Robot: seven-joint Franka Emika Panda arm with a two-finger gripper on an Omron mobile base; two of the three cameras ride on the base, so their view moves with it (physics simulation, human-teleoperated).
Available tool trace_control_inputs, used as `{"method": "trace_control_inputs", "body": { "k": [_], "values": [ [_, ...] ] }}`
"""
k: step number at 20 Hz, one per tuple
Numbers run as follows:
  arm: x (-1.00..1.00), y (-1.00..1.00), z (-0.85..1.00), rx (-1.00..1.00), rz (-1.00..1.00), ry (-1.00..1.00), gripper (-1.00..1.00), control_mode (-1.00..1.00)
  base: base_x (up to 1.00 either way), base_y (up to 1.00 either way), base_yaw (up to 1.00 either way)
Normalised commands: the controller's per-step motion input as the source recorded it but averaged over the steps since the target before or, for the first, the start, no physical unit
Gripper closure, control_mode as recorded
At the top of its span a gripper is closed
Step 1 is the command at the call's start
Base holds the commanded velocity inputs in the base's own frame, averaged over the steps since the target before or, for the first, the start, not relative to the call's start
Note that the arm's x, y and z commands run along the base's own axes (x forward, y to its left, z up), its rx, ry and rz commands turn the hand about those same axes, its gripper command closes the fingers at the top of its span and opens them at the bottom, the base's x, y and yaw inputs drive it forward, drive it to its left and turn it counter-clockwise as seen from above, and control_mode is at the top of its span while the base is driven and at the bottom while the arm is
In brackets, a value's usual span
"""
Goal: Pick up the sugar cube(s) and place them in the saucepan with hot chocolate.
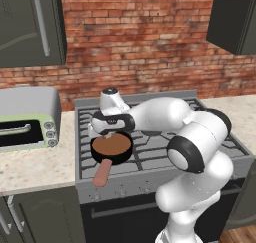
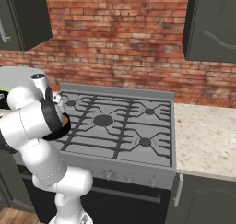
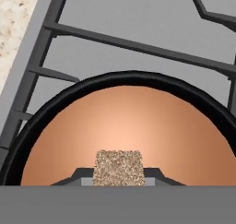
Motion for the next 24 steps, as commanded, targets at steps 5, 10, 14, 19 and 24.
{"method": "trace_control_inputs", "body": {
  "k": [5, 10, 14, 19, 24],
  "values": [
    [0.00, 0.00, -0.17, 0.00, 0.00, 0.00, 1.00, -1.00, 0.00, 0.00, 0.00],
    [0.00, 0.00, -0.14, 0.00, 0.00, 0.00, 1.00, -1.00, 0.00, 0.00, 0.00],
    [0.00, 0.00, -0.08, 0.00, 0.00, 0.00, 1.00, -1.00, 0.00, 0.00, 0.00],
    [0.00, 0.00, -0.02, 0.00, 0.00, 0.00, 1.00, -1.00, 0.00, 0.00, 0.00],
    [0.00, 0.00, 0.00, 0.00, 0.00, 0.00, -1.00, -1.00, 0.00, 0.00, 0.00]
  ]
}}
